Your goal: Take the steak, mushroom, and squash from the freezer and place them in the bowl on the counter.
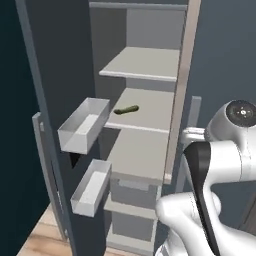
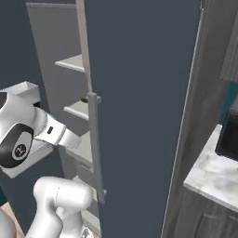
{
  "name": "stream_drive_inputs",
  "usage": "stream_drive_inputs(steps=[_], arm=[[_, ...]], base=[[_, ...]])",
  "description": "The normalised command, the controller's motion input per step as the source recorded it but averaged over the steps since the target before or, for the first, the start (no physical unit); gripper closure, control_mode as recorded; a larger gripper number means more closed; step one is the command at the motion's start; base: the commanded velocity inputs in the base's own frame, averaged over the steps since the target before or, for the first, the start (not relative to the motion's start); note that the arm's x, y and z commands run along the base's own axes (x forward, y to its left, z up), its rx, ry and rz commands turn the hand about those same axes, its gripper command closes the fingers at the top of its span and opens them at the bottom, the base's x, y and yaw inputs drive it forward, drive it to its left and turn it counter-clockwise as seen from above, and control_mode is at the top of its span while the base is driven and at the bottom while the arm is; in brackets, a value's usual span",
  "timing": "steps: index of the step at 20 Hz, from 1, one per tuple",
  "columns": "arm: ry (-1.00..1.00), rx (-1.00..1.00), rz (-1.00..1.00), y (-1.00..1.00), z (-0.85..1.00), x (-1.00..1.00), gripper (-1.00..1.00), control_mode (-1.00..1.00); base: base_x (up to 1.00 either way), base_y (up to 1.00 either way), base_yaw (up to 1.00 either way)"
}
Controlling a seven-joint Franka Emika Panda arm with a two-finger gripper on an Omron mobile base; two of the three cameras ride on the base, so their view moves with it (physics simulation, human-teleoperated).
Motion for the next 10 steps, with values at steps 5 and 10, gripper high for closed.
stream_drive_inputs(steps=[5, 10], arm=[[0.0, 0.0, 0.0, 0.0, 0.0, 0.0, -1.0, 1.0], [0.0, 0.0, 0.0, 0.0, 0.0, 0.0, -1.0, 1.0]], base=[[0.0, 0.55, -0.4], [0.08, 0.49, -0.22]])
